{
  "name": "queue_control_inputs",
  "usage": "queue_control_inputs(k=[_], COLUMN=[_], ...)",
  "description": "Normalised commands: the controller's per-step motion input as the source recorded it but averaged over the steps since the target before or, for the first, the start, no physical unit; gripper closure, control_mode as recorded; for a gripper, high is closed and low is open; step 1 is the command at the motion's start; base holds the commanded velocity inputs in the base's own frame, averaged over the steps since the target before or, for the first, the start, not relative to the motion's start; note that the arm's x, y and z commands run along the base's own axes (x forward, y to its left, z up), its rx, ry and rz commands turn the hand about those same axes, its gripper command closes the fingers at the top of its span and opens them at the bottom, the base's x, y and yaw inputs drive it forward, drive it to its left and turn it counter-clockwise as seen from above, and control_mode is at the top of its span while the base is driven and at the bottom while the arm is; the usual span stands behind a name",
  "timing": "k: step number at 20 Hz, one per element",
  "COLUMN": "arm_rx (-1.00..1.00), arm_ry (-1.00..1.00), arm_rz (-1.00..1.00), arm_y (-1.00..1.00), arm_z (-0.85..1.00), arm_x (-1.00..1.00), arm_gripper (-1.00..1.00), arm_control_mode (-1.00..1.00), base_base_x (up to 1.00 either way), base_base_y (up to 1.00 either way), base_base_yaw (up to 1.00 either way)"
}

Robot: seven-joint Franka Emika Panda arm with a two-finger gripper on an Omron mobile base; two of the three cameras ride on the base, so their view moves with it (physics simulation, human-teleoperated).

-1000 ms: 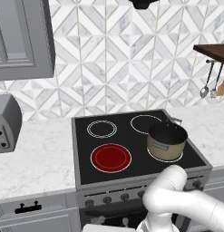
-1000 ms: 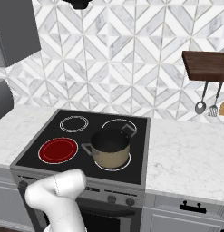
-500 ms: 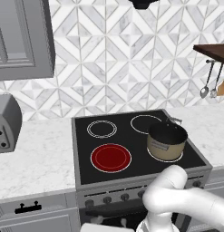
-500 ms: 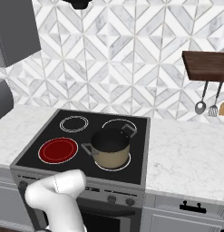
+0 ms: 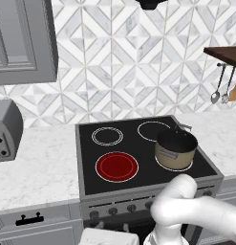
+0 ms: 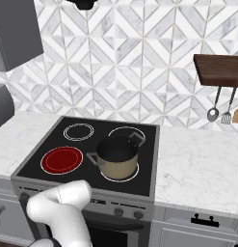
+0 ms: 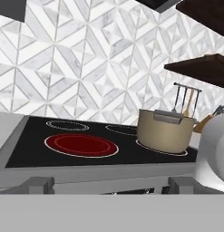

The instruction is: Turn off the front left burner of the stove.

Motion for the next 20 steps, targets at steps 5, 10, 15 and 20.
queue_control_inputs(k=[5, 10, 15, 20], arm_rx=[0.06, 0.04, 0.03, 0.0], arm_ry=[0.0, 0.0, 0.0, 0.0], arm_rz=[0.13, 0.13, 0.1, 0.02], arm_y=[0.0, 0.0, 0.0, 0.0], arm_z=[-0.19, -0.34, -0.33, -0.04], arm_x=[0.2, 0.18, 0.18, 0.03], arm_gripper=[-1.0, -1.0, -1.0, -1.0], arm_control_mode=[-1.0, -1.0, -1.0, -1.0], base_base_x=[0.0, 0.0, 0.0, 0.0], base_base_y=[0.0, 0.0, 0.0, 0.0], base_base_yaw=[0.0, 0.0, 0.0, 0.0])
